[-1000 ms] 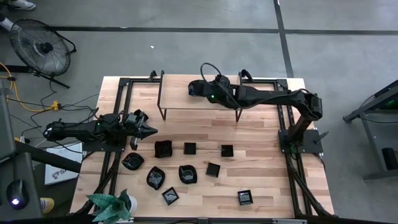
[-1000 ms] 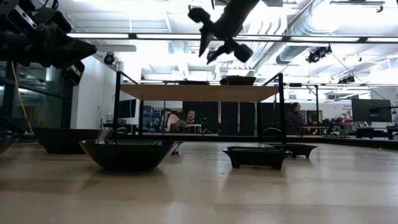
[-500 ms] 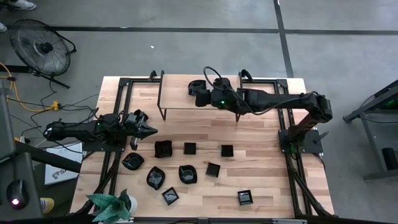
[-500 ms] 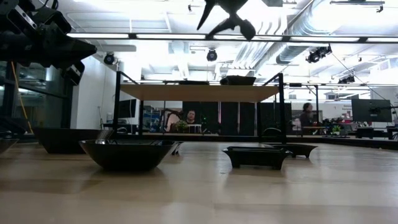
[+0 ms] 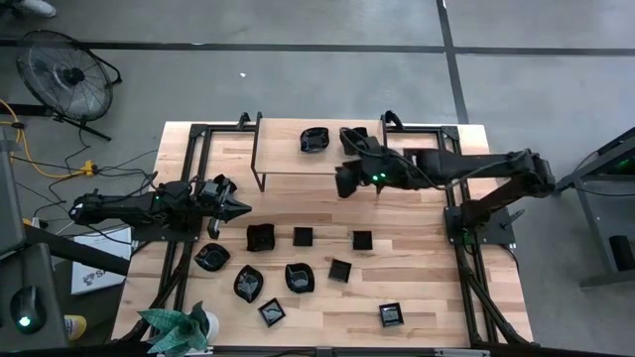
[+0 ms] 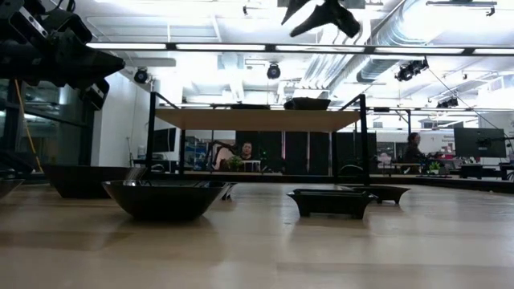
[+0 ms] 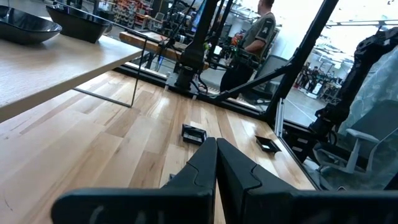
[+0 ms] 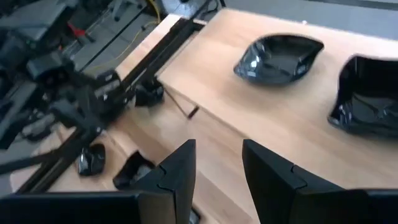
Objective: Pick & Place Mini shaped plates
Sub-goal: Put the square-shaped plate on the shelf
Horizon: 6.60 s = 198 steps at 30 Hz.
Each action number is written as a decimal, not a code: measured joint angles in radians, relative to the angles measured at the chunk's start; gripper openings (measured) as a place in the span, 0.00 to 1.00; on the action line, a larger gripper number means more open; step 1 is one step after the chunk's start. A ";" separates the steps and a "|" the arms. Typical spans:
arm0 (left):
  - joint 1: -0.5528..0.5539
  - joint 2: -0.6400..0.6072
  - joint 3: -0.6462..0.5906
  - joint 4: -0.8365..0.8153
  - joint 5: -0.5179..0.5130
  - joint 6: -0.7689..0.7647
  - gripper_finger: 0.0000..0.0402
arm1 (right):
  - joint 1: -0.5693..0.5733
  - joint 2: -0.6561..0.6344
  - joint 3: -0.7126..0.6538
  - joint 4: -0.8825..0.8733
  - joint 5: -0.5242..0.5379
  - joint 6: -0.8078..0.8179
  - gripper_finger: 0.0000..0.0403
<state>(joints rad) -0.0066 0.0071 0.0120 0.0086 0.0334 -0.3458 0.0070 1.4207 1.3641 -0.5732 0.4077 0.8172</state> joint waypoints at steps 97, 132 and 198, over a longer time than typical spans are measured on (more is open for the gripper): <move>0.000 0.000 0.000 0.000 0.000 0.000 0.00 | 0.360 0.237 -0.556 0.260 -0.156 -0.758 0.31; 0.000 0.000 0.000 0.000 0.000 0.000 0.00 | 0.360 0.224 -0.552 0.266 -0.133 -0.747 0.01; 0.000 0.206 0.147 0.209 -0.195 -0.233 0.45 | 0.245 0.197 -0.004 -0.020 0.126 -1.711 0.00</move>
<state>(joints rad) -0.0067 0.2134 0.1592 0.2172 -0.1617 -0.5783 0.2521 1.6176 1.3602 -0.5930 0.5336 -0.8935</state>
